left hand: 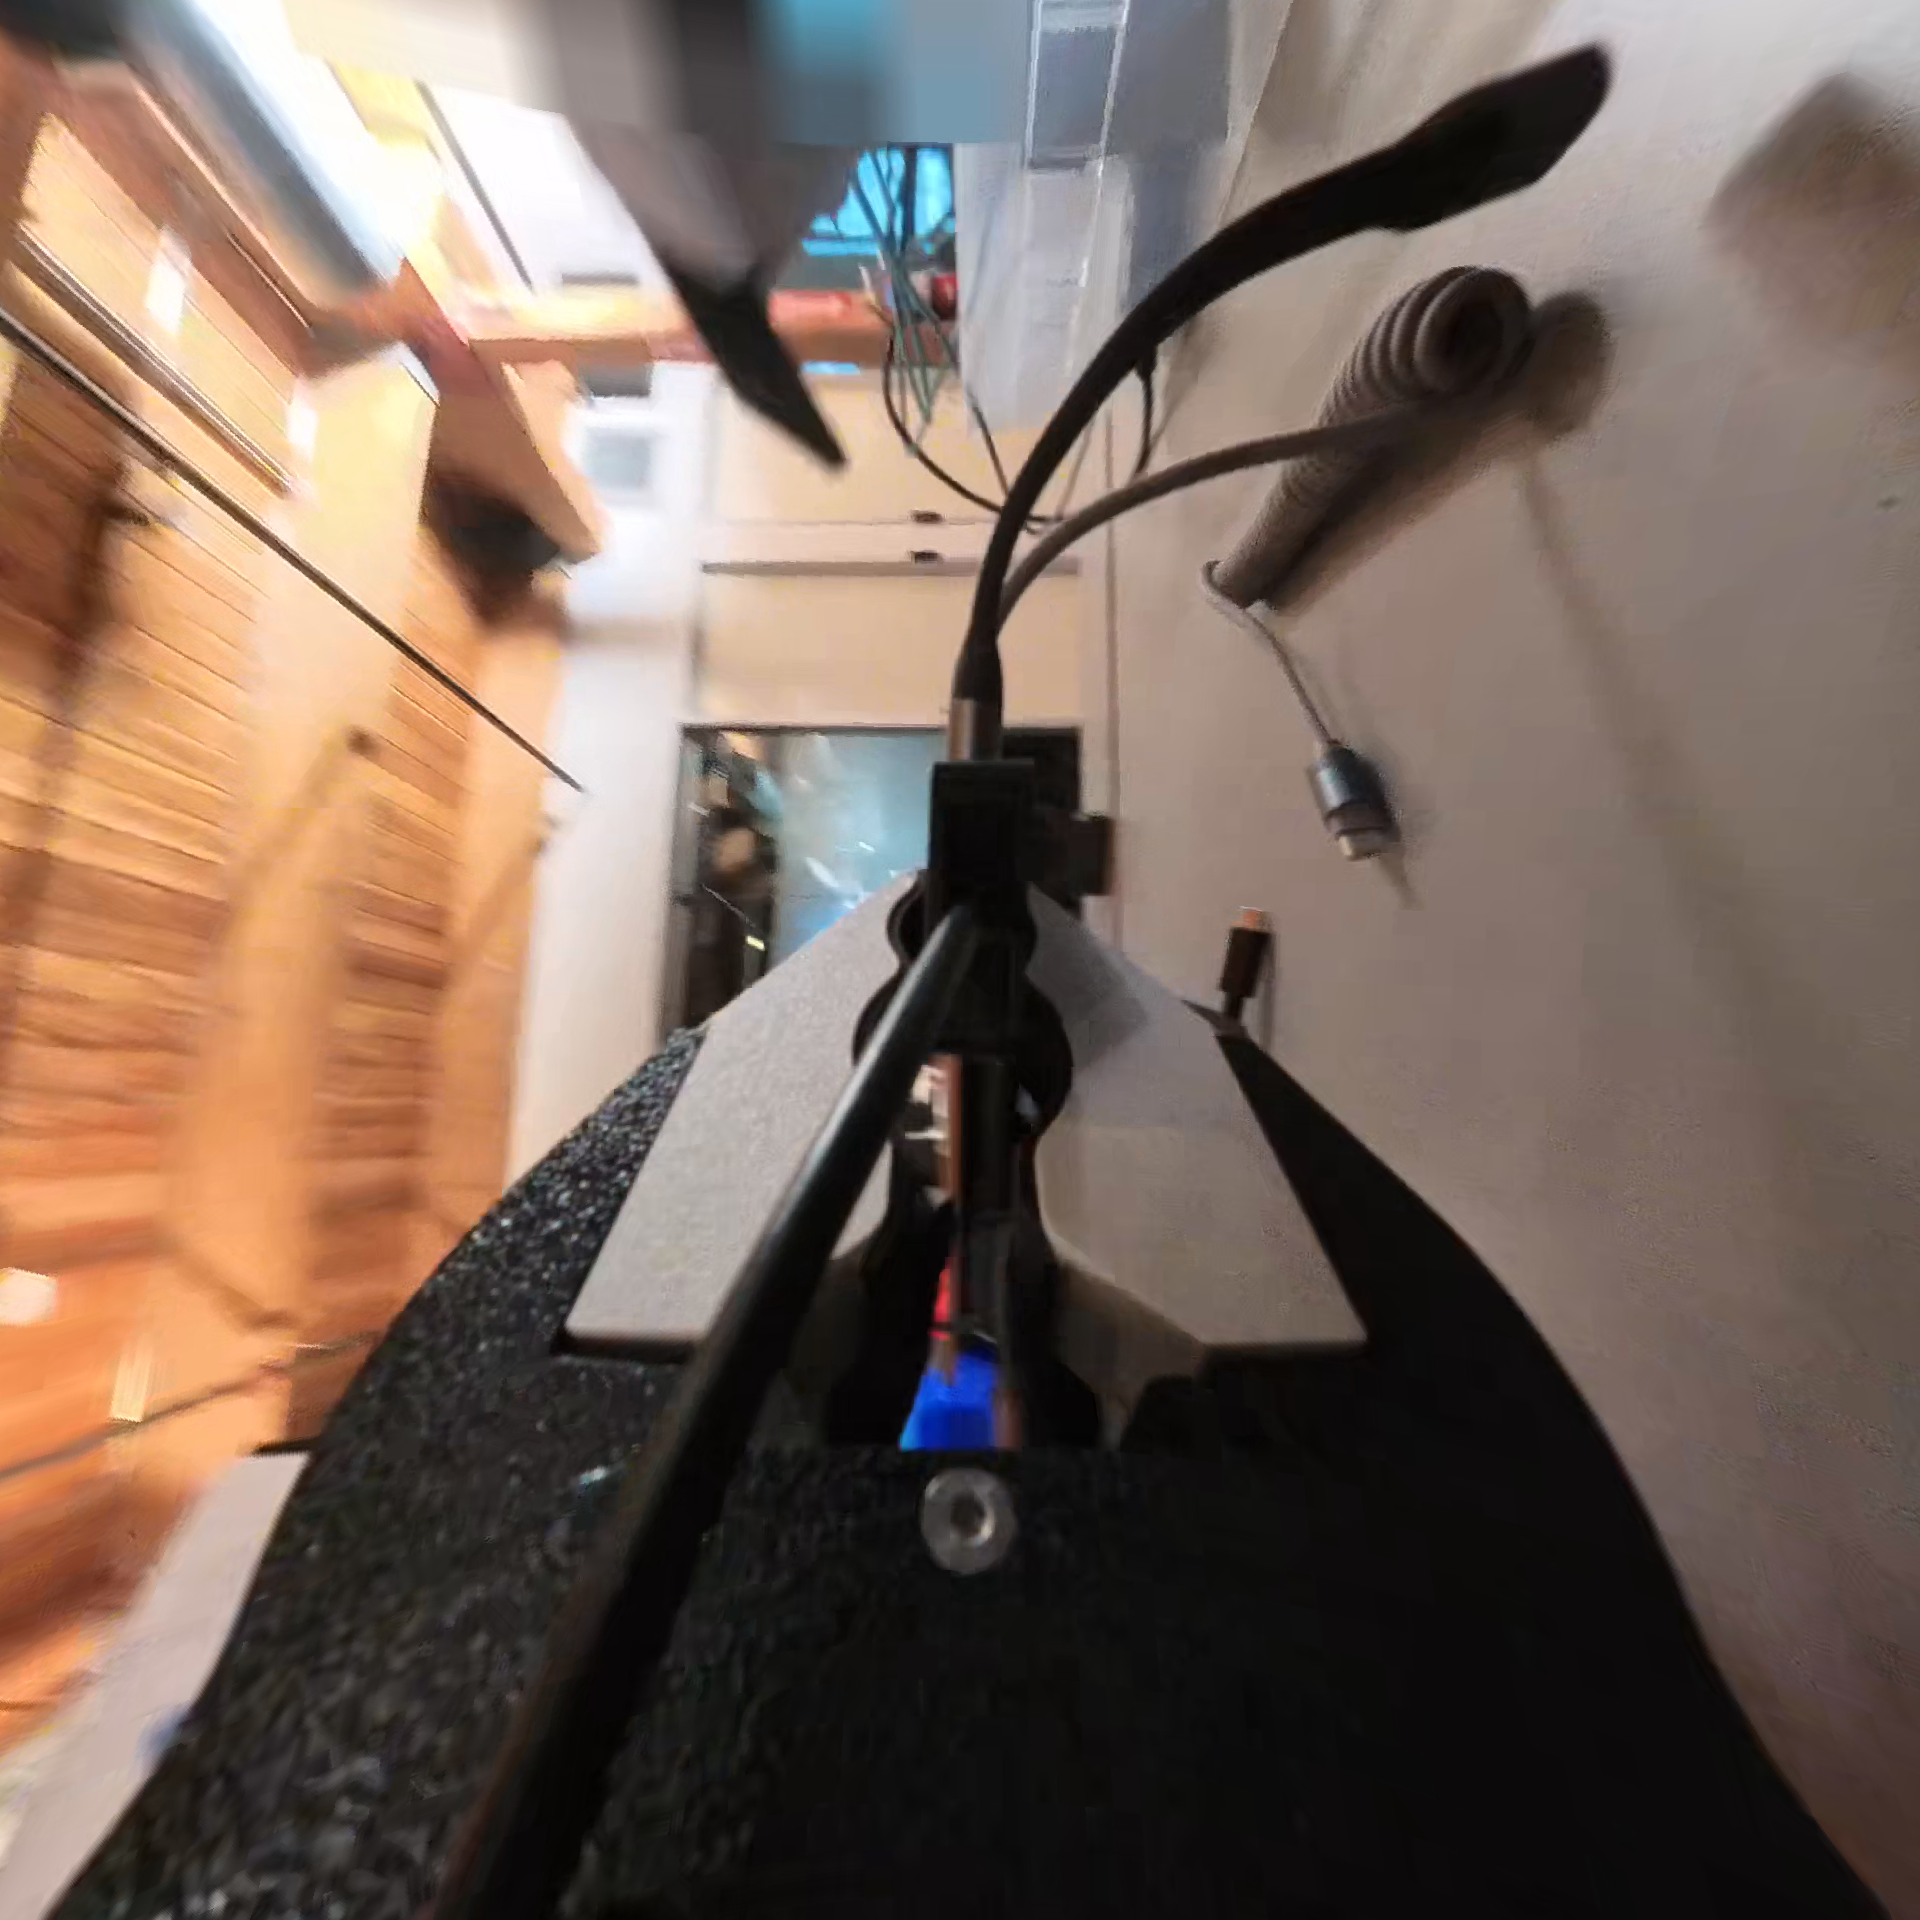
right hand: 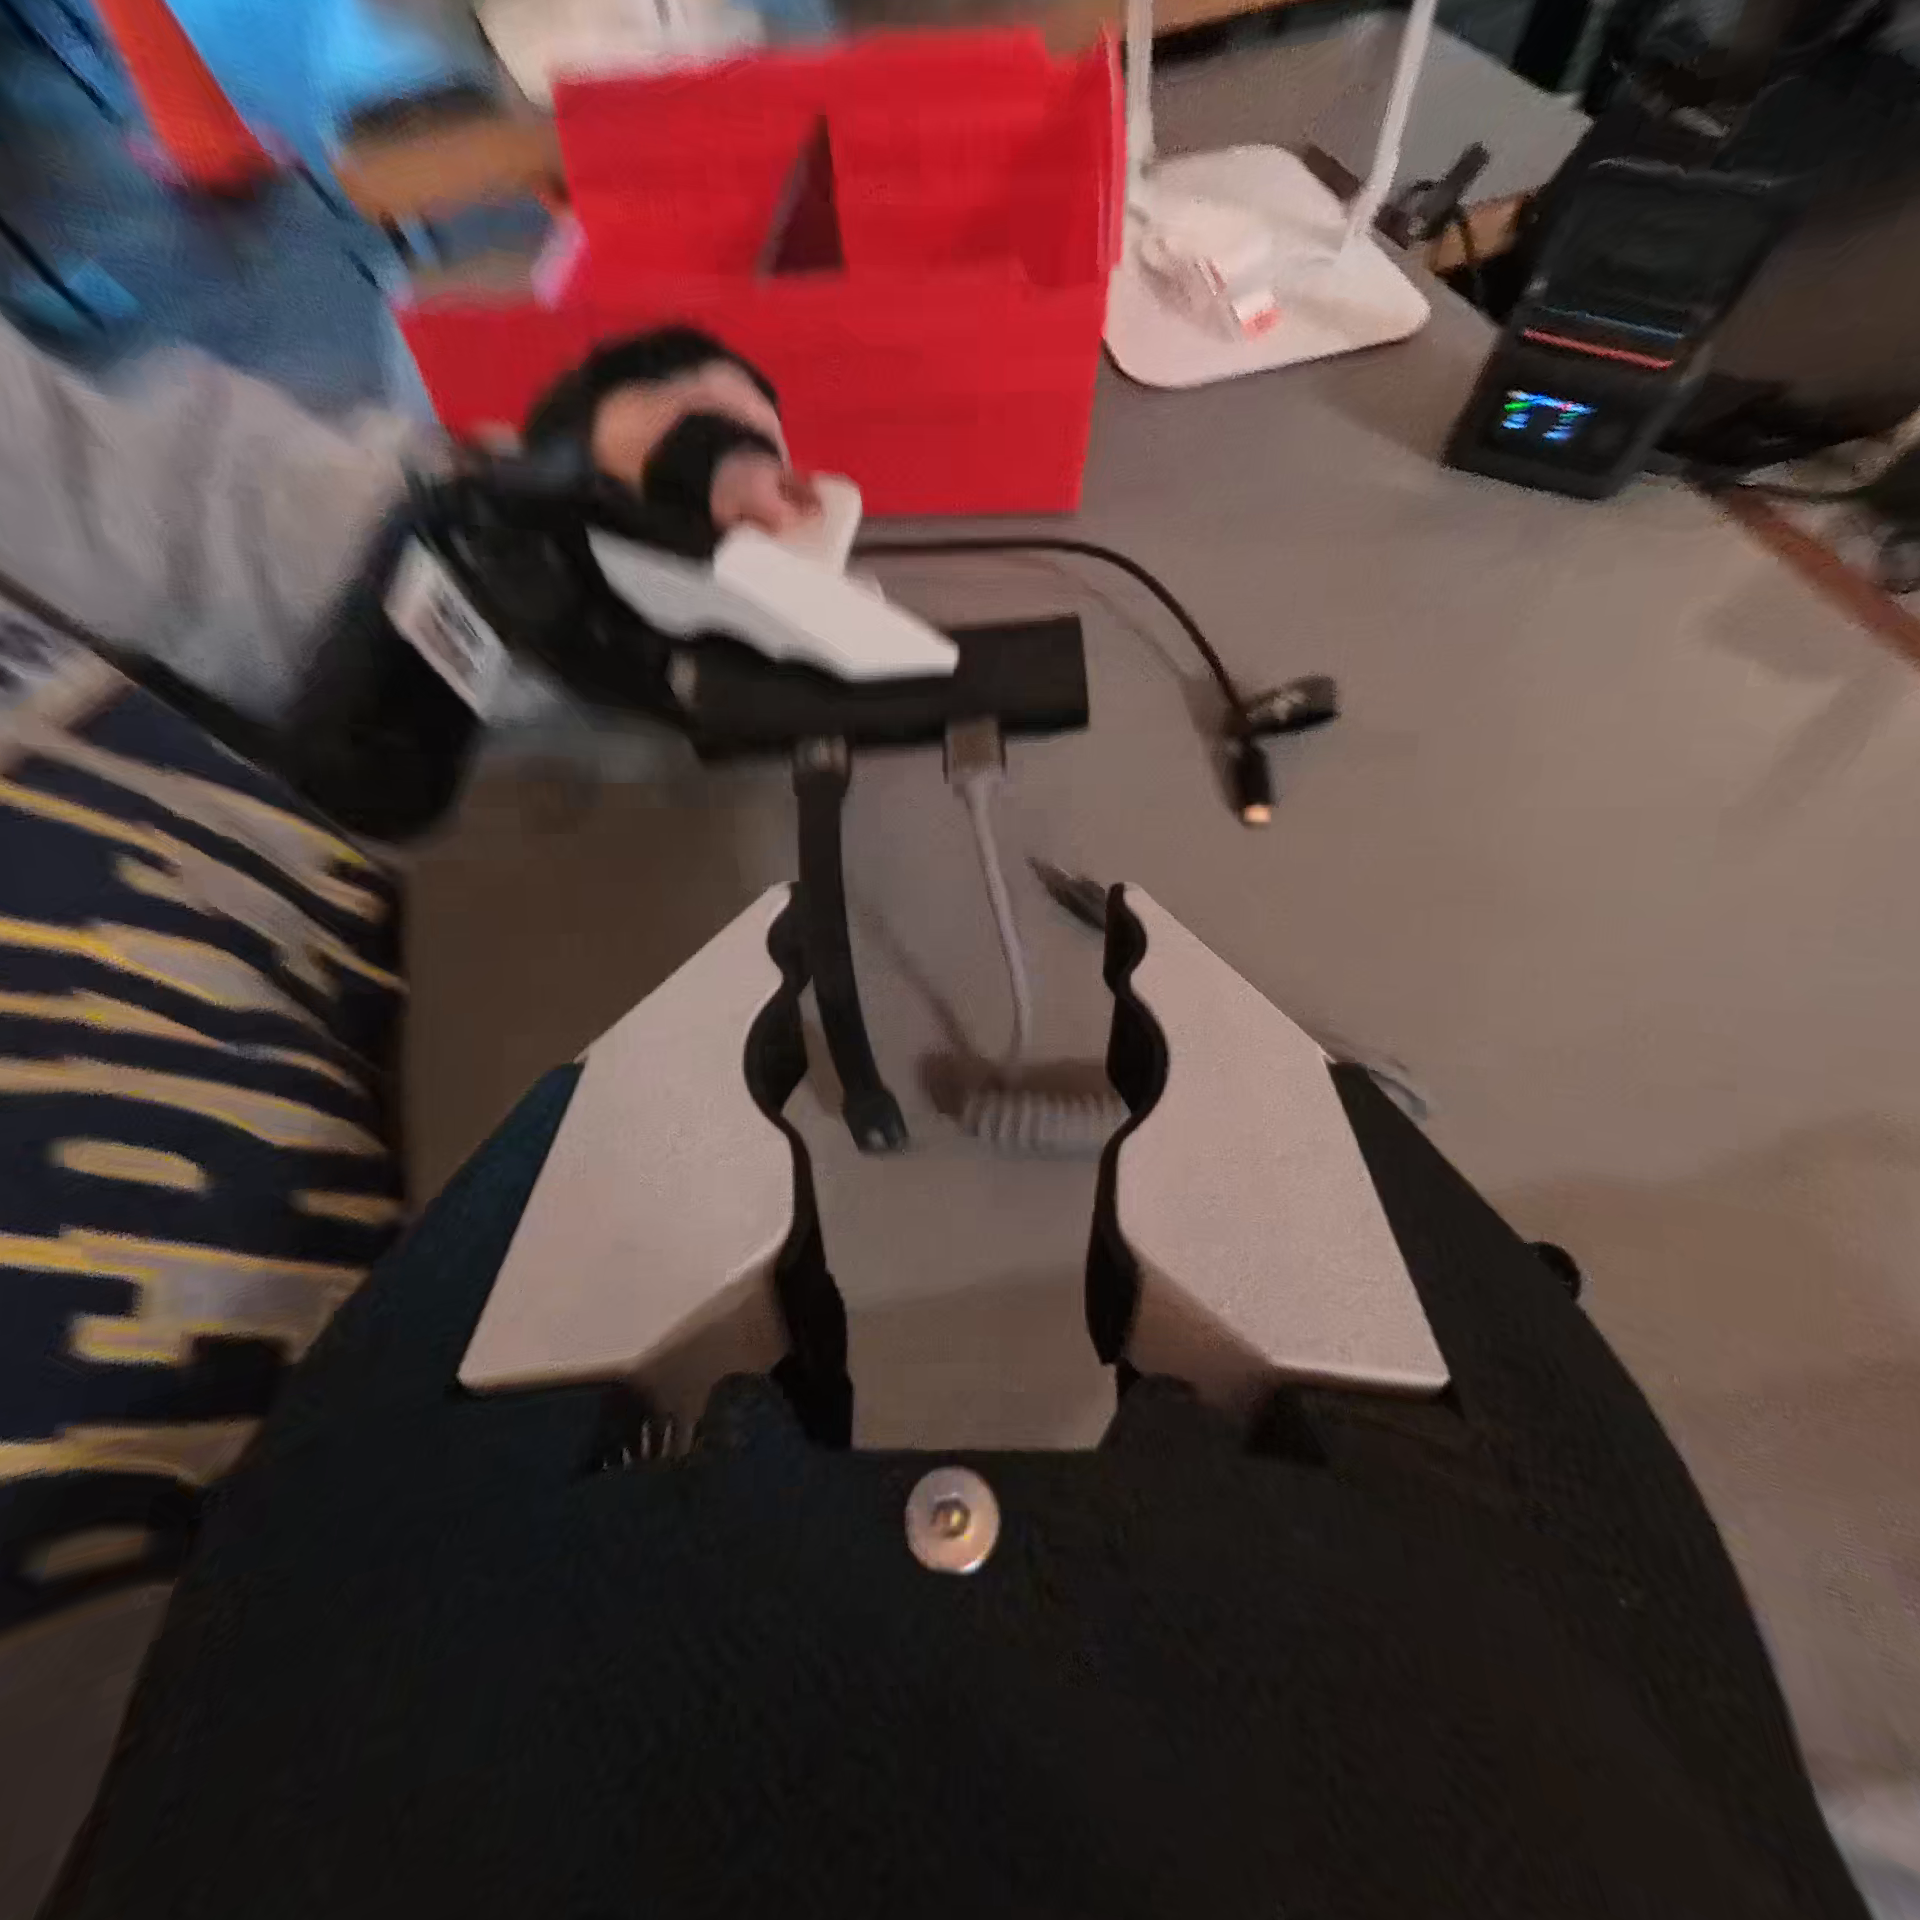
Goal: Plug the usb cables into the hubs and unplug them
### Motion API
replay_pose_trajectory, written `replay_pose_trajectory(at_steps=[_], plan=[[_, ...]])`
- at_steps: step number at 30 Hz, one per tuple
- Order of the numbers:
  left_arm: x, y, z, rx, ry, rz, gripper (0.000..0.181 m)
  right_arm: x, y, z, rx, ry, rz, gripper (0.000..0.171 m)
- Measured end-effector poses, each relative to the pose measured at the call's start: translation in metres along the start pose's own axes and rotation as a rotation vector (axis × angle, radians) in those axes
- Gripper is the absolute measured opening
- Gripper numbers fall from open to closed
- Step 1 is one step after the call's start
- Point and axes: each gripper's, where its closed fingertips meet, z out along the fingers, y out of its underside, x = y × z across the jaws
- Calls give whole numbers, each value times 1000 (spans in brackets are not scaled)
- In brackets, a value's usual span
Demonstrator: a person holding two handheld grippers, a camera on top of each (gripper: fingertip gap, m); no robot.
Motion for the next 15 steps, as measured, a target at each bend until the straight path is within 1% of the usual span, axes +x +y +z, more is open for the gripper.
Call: replay_pose_trajectory(at_steps=[2, 3, 6, 8, 9, 12, 13, 15], plan=[[-6, -13, -5, 50, -52, 78, 8, -6, -16, 8, 44, -171, 181, 56], [-9, -18, -8, 67, -72, 105, 8, -6, -20, 14, 30, -244, 272, 56], [-12, -29, -15, 103, -101, 175, 8, -8, -10, 35, -131, -404, 426, 57], [-13, -34, -18, 122, -105, 194, 9, -20, -14, 42, -178, -551, 528, 51], [-12, -39, -21, 150, -104, 198, 8, -22, -17, 46, -187, -593, 567, 49], [-13, -48, -26, 187, -110, 212, 8, -30, -18, 50, -241, -691, 612, 35], [-14, -49, -27, 194, -112, 205, 8, -36, -17, 48, -272, -735, 629, 36], [-16, -54, -30, 227, -120, 203, 8, -41, -12, 47, -312, -760, 622, 24]])
